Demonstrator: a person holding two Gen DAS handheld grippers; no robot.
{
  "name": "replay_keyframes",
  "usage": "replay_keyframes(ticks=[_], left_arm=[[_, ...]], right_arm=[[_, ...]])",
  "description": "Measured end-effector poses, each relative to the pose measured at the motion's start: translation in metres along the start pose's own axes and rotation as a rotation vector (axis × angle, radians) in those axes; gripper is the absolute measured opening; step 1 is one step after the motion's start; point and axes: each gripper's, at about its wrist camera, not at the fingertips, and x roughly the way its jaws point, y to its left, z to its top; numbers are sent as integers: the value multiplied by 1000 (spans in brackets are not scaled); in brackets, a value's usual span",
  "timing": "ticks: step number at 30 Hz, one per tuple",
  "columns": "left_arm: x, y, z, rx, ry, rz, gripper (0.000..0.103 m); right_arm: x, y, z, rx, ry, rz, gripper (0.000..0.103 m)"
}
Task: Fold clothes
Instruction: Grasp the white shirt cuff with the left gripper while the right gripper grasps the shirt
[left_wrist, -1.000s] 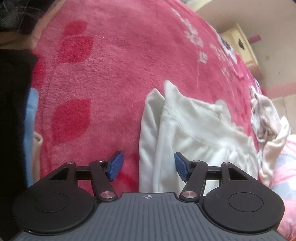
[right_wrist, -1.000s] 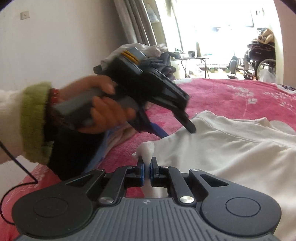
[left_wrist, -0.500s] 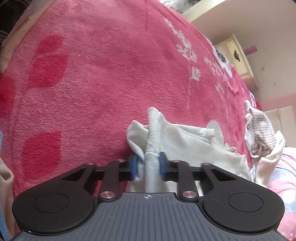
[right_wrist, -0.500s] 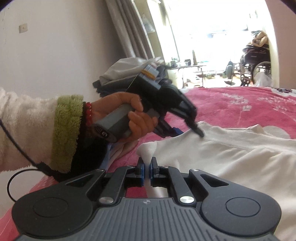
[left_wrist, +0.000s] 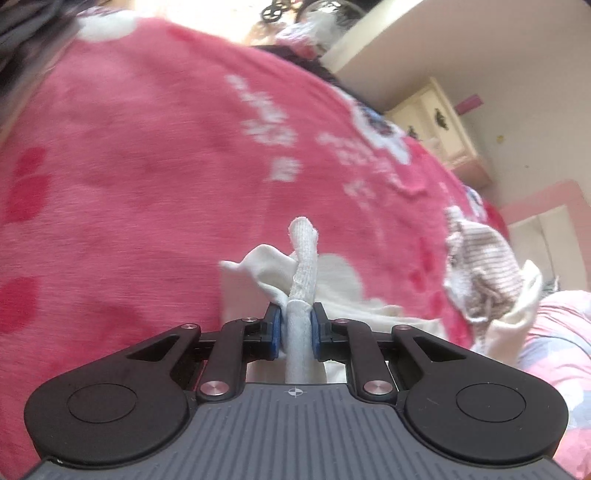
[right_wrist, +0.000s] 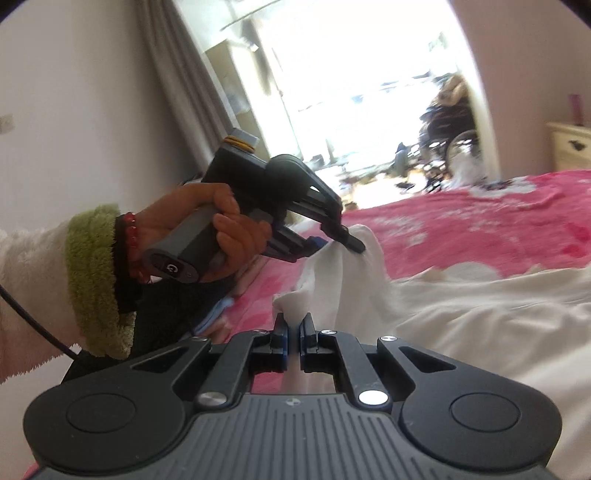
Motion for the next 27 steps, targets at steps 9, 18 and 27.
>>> replay_keyframes(ticks=[9,18,27], left_arm=[[62,-117,-43,101,63,-66,14],[141,-213,-73,251,168,-17,13],[198,-254,-105,359,251,36,13]], right_arm=[[-64,-63,11,166,-137,-202,6],[-120,-146,-8,402,-225,-403,6],[-151,-191,-37,635,-250,-477,6]])
